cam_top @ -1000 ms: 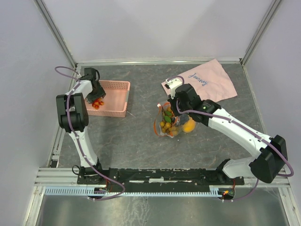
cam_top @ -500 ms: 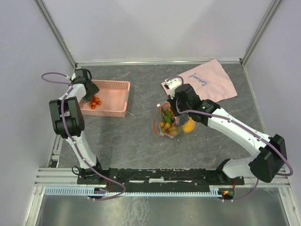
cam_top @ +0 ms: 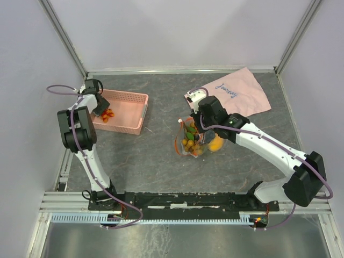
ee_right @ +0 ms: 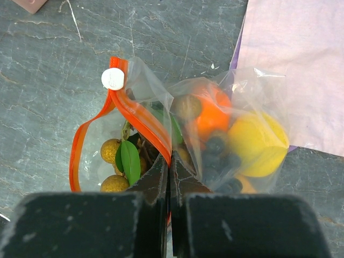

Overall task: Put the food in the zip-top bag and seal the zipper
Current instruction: Pick up the fake fruit from the bin.

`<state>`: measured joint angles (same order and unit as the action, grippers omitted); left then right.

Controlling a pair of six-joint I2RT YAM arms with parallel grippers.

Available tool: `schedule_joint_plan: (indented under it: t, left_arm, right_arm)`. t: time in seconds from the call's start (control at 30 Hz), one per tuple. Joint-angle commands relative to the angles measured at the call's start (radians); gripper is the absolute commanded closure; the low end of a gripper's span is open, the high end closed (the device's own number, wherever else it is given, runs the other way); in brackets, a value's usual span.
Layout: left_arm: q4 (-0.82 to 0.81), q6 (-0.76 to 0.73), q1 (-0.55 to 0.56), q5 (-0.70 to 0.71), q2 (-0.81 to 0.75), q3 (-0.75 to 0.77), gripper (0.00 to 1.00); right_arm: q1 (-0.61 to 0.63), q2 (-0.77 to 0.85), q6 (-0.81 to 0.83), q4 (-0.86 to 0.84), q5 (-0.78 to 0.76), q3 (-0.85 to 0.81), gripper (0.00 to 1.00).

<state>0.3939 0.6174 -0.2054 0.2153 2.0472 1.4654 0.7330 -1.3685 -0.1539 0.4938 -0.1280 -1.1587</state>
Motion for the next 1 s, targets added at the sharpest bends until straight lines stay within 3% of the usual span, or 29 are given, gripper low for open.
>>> schedule_joint_plan:
  t: [0.0,0.23,0.43,0.67,0.97]
  left_arm:
    - [0.014,-0.004,-0.003,0.039,0.037,0.058,0.5]
    - [0.022,-0.051,-0.001,0.017,0.035,0.076,0.76]
    - [0.016,-0.063,0.008,-0.005,-0.056,0.026,0.87]
    - [-0.01,-0.008,0.035,-0.039,-0.206,-0.081,0.94]
    - [-0.042,0.025,0.071,-0.06,-0.423,-0.204,0.95]
  right_arm:
    - [-0.001,-0.001,0.013,-0.026,0.002,-0.008,0.98]
    - [-0.001,-0.005,0.013,-0.024,0.004,-0.013,0.98]
    - [0.0,-0.002,0.013,-0.019,0.004,-0.023,0.98]
    - [-0.001,0.007,0.012,0.002,-0.028,-0.04,0.98]
    - [-0.001,0.005,0.003,0.031,-0.063,-0.077,0.99]
